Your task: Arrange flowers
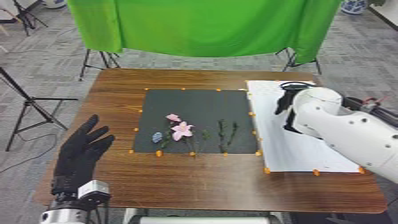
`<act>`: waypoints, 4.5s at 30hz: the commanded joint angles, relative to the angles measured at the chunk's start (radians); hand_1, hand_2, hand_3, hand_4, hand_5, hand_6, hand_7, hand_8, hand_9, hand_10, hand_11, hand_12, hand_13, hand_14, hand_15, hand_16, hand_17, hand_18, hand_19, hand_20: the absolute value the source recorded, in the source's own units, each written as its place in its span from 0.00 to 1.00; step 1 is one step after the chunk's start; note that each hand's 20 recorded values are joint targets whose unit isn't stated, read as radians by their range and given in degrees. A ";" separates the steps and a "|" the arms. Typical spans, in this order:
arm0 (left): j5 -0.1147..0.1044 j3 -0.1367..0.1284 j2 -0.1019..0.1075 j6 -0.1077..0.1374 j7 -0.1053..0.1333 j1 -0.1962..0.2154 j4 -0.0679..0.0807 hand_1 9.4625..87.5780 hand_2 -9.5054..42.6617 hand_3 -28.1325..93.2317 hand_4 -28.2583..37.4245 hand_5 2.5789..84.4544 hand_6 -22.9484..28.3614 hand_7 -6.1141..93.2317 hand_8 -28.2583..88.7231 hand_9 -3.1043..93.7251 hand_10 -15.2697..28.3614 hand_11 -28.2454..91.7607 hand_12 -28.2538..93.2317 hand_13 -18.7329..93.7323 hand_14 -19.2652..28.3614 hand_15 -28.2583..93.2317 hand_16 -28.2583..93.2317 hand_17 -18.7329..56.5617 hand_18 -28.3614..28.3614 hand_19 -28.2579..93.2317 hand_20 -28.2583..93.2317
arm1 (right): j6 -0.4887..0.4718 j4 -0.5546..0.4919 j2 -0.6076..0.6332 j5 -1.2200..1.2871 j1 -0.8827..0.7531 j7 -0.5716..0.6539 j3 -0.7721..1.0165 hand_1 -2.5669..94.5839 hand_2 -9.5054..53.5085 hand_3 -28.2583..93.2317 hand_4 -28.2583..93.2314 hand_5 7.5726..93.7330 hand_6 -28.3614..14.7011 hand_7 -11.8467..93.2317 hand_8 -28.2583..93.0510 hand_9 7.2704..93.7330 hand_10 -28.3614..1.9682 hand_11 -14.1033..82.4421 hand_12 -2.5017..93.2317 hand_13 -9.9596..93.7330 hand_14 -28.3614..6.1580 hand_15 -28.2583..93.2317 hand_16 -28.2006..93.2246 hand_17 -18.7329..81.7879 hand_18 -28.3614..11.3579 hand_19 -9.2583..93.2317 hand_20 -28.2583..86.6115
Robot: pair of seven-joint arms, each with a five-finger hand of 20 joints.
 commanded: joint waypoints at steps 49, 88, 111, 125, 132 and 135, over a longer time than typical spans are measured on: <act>-0.011 -0.009 0.005 0.005 0.006 0.018 -0.008 0.25 0.31 0.77 0.08 0.41 0.62 0.18 0.17 0.36 0.76 0.50 0.33 0.36 0.92 0.76 0.13 0.11 0.84 0.59 0.36 | 0.253 -0.134 0.065 -0.190 0.096 -0.056 -0.122 0.65 0.00 0.83 0.00 0.81 0.72 0.40 0.25 0.96 0.72 0.21 0.33 0.94 0.84 0.89 0.38 0.67 0.34 1.00 0.37; 0.065 -0.062 -0.065 -0.038 -0.091 0.020 -0.001 0.25 0.31 0.77 0.08 0.41 0.62 0.18 0.17 0.36 0.76 0.50 0.33 0.36 0.92 0.76 0.13 0.11 0.84 0.59 0.36 | 0.179 -0.176 -0.282 -0.127 -0.001 -0.139 -0.216 0.65 0.00 0.83 0.00 0.80 0.72 0.39 0.28 0.97 0.72 0.21 0.35 0.93 0.82 0.89 0.38 0.66 0.33 1.00 0.39; 0.073 -0.074 -0.073 -0.040 -0.102 0.027 -0.002 0.26 0.31 0.77 0.09 0.41 0.62 0.18 0.17 0.36 0.76 0.50 0.33 0.36 0.92 0.76 0.12 0.11 0.84 0.59 0.36 | 0.166 -0.199 -0.299 -0.124 0.013 -0.103 -0.218 0.55 0.00 0.82 0.02 0.71 0.62 0.34 0.25 0.89 0.60 0.30 0.29 0.90 0.74 0.89 0.38 0.64 0.27 1.00 0.38; 0.054 -0.062 -0.068 -0.020 -0.076 0.043 -0.008 0.26 0.31 0.77 0.09 0.42 0.62 0.18 0.17 0.36 0.76 0.50 0.33 0.36 0.92 0.76 0.12 0.11 0.84 0.59 0.36 | 0.177 -0.250 -0.261 -0.095 0.030 -0.075 -0.200 0.39 0.09 0.86 0.05 0.63 0.59 0.29 0.14 0.85 0.45 0.38 0.19 0.90 0.69 0.89 0.37 0.65 0.22 1.00 0.39; 0.050 -0.055 -0.064 -0.012 -0.065 0.052 -0.015 0.26 0.31 0.77 0.09 0.42 0.62 0.18 0.17 0.36 0.76 0.50 0.33 0.36 0.92 0.76 0.12 0.11 0.84 0.59 0.36 | 0.163 -0.311 -0.162 -0.126 0.052 -0.091 -0.155 0.35 0.15 0.85 0.05 0.62 0.57 0.27 0.15 0.85 0.42 0.37 0.19 0.91 0.66 0.89 0.37 0.65 0.21 1.00 0.38; 0.047 -0.050 -0.059 -0.010 -0.061 0.045 -0.016 0.26 0.31 0.77 0.09 0.42 0.62 0.18 0.17 0.36 0.76 0.50 0.33 0.36 0.92 0.76 0.12 0.11 0.84 0.59 0.36 | 0.153 -0.311 -0.088 -0.127 0.063 -0.097 -0.123 0.36 0.15 0.85 0.05 0.61 0.56 0.27 0.15 0.83 0.41 0.37 0.19 0.89 0.66 0.89 0.37 0.64 0.21 1.00 0.38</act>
